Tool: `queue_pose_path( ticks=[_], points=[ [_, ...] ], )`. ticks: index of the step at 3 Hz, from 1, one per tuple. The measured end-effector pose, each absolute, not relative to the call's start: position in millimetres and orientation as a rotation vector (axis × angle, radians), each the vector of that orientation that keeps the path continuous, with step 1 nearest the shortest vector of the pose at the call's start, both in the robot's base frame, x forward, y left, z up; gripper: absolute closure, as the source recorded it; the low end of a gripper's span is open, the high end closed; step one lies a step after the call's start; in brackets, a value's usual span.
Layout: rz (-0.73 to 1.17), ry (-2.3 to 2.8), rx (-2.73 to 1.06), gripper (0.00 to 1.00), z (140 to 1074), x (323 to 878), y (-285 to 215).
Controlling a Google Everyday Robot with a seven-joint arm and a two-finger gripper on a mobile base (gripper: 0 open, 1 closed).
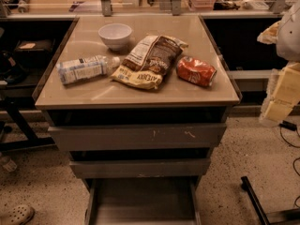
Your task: Place coke can into bottom drawer
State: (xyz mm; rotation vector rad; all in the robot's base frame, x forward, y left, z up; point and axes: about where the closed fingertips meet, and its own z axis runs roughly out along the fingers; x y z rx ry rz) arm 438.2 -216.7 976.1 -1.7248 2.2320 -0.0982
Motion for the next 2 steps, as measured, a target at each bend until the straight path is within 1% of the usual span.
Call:
queue_pose_path(
  ticks=[1,2],
  points=[
    [-0.115,2.232,-1.707,0.0,979,451,-214],
    [-0.142,2.246,-1.688,0.0,979,482,-209]
  ],
)
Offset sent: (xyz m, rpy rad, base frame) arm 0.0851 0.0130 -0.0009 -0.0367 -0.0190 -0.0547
